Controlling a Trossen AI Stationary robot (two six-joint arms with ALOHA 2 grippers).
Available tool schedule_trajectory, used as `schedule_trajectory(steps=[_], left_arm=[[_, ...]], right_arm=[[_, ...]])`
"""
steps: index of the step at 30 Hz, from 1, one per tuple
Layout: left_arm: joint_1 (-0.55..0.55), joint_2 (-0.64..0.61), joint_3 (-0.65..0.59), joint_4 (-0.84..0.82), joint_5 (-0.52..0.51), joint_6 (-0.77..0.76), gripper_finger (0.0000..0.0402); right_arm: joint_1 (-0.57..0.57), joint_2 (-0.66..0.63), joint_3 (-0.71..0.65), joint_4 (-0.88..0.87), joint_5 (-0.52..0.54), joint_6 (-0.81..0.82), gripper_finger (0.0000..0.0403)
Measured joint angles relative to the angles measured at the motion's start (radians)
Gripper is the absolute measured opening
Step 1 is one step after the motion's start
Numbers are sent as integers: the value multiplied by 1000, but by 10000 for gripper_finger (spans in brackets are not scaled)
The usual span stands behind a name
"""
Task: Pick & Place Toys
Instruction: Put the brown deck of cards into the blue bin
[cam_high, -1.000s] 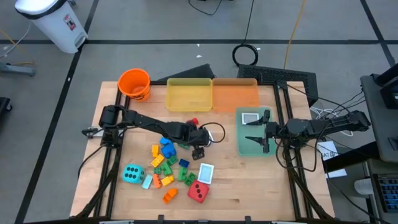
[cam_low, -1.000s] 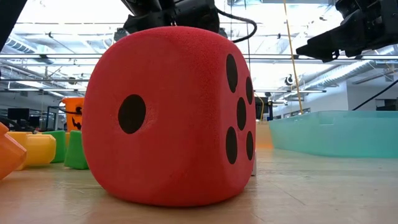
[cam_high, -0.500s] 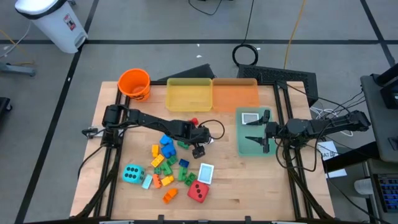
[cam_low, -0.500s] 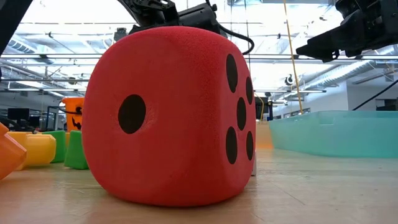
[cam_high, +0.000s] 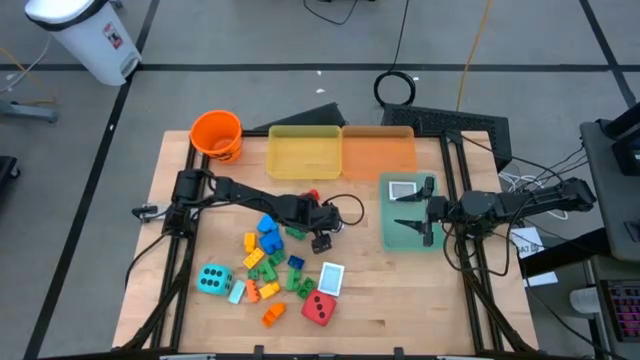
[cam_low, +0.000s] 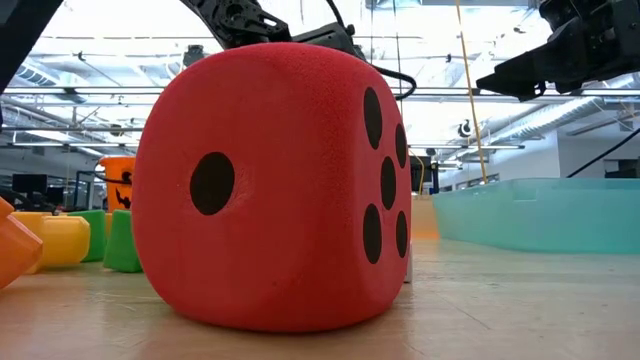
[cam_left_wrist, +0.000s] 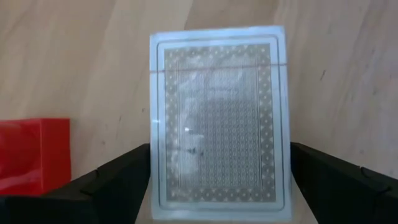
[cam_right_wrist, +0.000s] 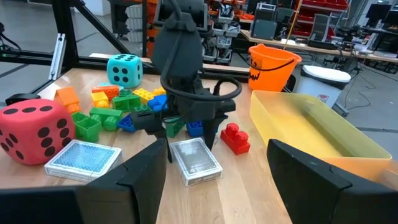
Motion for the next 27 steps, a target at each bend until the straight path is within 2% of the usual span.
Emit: schedule_trajectory(steps=[3,6,10,12,16,20,24,27], left_arm=[[-5,2,0,4,-27,-9,356],[-5,-8,-2,5,-27,-6,304],[1,-52,-6,2,-30,17,300],[6,-79,-10,-1,-68,47,300],[7,-160,-4,37,-206,133,300],[-12,-197,-8,40,-347,265,300],[-37,-222,-6,117,-499,442,300],[-53,-217,-6,188,-543,580,300]], right_arm=[[0,0,0,1,0,0,247],[0,0,0,1,0,0,247],[0,0,0,40,5,-45,247],[0,0,0,76,5,-67,247],[0,3,0,132,15,-8,247],[-7,51,0,150,84,134,247],[-54,159,0,209,55,288,247],[-116,275,0,302,-4,370,247]])
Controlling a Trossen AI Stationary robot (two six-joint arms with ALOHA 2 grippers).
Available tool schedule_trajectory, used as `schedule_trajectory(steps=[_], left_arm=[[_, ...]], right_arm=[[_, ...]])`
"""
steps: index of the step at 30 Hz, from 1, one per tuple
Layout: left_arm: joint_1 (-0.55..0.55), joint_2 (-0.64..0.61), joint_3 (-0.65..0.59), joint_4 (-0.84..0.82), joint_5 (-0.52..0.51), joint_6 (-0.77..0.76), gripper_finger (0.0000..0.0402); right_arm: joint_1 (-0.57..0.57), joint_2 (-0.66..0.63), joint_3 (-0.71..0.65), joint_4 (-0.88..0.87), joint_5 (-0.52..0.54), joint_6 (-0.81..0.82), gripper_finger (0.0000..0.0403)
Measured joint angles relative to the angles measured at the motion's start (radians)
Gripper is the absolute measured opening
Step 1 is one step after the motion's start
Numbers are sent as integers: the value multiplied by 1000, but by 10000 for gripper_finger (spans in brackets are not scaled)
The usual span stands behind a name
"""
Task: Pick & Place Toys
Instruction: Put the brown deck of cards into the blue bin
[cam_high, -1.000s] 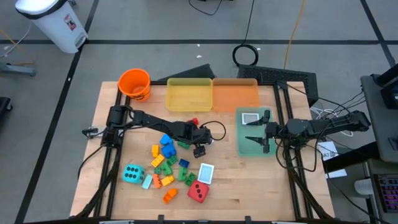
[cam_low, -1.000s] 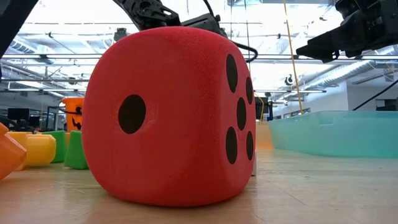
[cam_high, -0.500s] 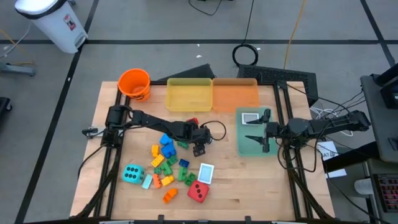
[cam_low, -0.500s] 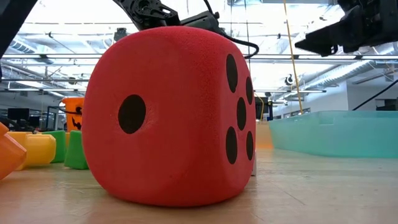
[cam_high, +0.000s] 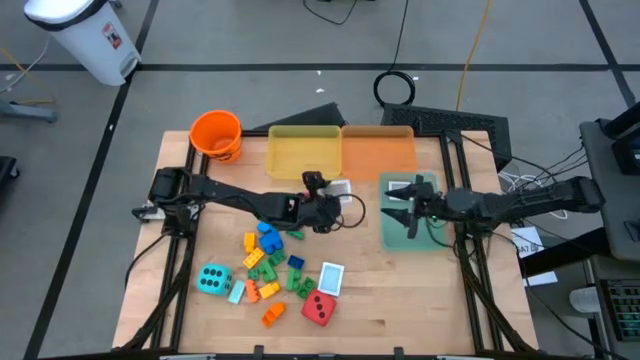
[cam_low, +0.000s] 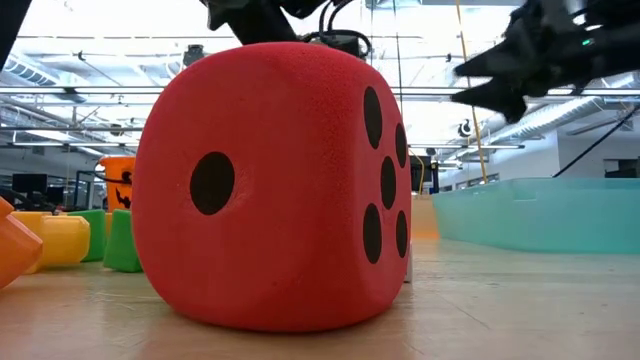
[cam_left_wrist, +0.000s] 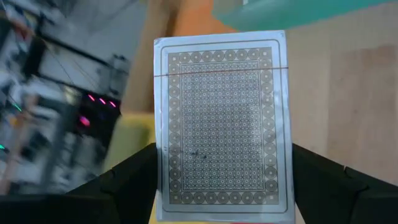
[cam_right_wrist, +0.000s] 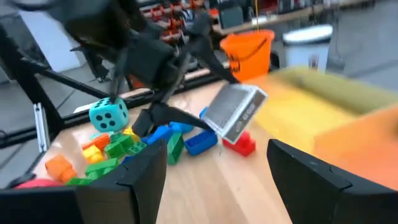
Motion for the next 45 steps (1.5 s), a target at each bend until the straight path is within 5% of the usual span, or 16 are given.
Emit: schedule_trajectory(steps=[8,12,20,24,32,36,41,45], left_arm=[[-32,-2,0,155,-12,154,300],[-32,-2,0,154,-19,152,300],[-25,-2,0,154,-34,148,300],[-25,-2,1,153,-30,147,300],[-27,-2,1,162,-51,130,316],[-30,-4,4,185,-17,40,381],[-16,-4,4,180,71,-110,320],[25,-4,2,130,169,-183,276]], right_arm=[[-205,302,6,365,-274,151,247],[-260,438,69,405,-388,197,247],[-263,648,225,400,-471,180,244],[-263,684,247,401,-463,176,207],[-287,665,248,377,-493,168,31],[-318,578,249,297,-588,93,30],[-342,394,248,14,-556,34,28],[-349,226,249,-276,-424,11,28]])
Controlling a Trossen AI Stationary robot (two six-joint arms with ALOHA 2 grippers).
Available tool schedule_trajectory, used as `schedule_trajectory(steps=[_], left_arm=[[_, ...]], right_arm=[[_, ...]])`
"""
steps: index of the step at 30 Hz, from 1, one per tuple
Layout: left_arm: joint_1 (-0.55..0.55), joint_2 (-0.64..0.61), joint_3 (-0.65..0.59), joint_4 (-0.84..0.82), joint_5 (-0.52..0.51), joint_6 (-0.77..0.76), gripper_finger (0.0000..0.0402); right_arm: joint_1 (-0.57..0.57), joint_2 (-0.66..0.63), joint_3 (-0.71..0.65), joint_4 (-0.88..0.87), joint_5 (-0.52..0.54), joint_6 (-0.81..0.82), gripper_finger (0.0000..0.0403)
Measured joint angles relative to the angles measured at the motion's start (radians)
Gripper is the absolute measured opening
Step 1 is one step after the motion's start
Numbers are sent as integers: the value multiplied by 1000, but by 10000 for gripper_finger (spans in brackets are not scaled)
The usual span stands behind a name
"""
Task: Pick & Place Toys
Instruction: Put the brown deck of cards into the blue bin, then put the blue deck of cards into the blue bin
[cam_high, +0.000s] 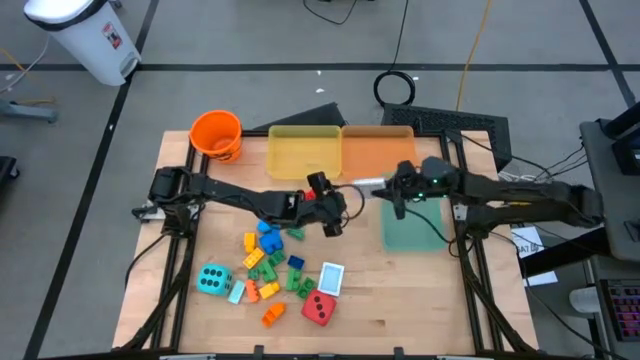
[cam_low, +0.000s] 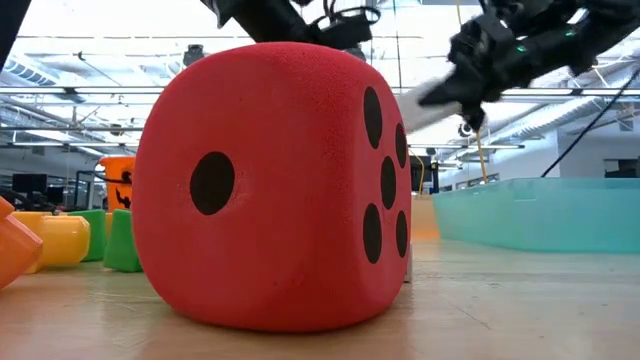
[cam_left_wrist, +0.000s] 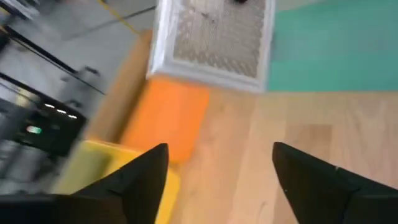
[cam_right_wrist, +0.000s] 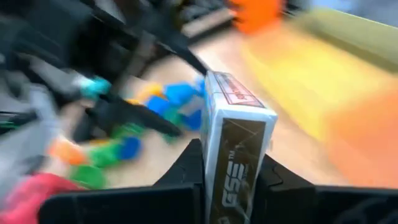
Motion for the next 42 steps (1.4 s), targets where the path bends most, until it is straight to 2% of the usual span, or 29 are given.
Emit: schedule_trajectory(steps=[6,10,16,20,23,29,37,42], left_arm=[[67,0,0,-9,197,-65,243],[91,0,0,8,253,-73,238],[95,0,0,28,256,-73,244],[94,0,0,26,258,-77,245],[92,0,0,25,258,-77,246],[92,0,0,25,259,-108,246],[92,0,0,25,259,-122,246],[92,0,0,25,259,-122,246]], right_arm=[[8,-170,-1,-430,214,92,28],[18,-185,-5,-564,308,153,29],[18,-165,-81,-508,302,193,31],[13,-164,-155,-401,303,199,34],[14,-164,-194,-331,302,199,52],[13,-165,-217,-306,303,187,97],[14,-203,-219,-260,334,6,171],[14,-227,-219,-184,333,-148,199]])
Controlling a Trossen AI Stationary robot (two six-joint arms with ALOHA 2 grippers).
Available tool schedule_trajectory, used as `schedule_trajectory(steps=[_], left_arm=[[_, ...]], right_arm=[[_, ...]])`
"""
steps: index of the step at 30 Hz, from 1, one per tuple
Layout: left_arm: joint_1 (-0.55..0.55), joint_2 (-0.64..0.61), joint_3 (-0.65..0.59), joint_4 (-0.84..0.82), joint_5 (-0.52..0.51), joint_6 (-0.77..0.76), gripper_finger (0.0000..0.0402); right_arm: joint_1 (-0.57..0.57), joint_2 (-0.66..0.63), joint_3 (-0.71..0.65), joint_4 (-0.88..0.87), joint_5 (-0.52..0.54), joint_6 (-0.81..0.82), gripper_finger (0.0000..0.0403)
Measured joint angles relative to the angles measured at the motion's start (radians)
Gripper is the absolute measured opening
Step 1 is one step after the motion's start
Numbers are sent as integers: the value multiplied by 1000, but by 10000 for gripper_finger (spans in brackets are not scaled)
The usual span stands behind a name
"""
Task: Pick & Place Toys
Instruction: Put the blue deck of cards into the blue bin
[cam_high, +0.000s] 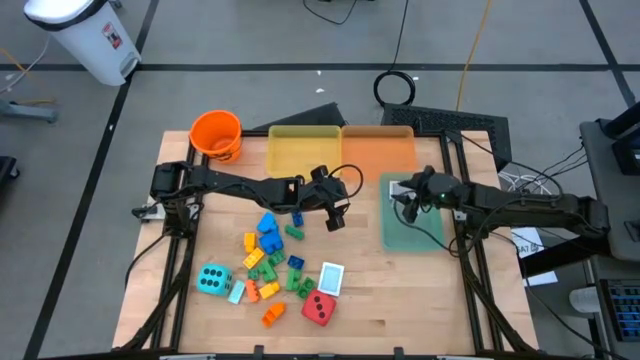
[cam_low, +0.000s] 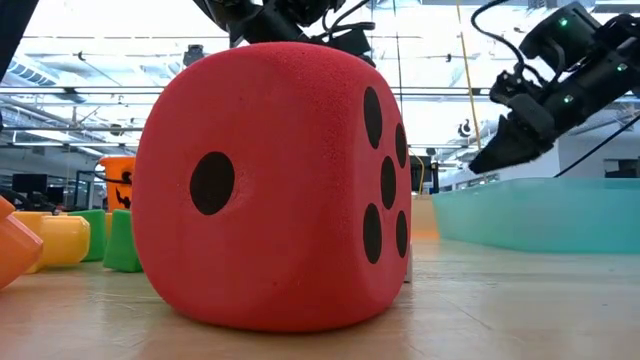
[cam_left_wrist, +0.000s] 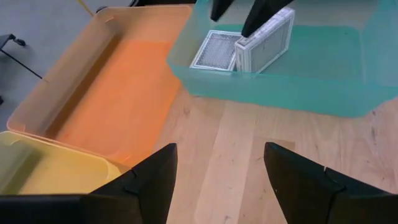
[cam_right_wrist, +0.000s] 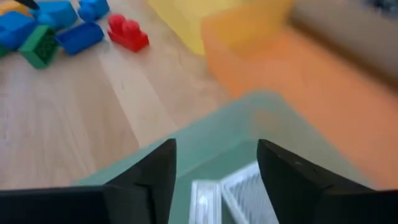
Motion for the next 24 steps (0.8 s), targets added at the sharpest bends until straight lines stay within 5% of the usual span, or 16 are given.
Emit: schedule_trajectory(steps=[9,19,24], left_arm=[[-2,0,-1,-18,50,-75,246],[-63,0,-1,-175,430,-99,246],[-174,1,-1,-204,464,23,246]], right_arm=[[58,-17,47,33,-153,-128,201],[127,-16,48,200,-164,-269,199],[127,-16,48,204,-162,-284,199]])
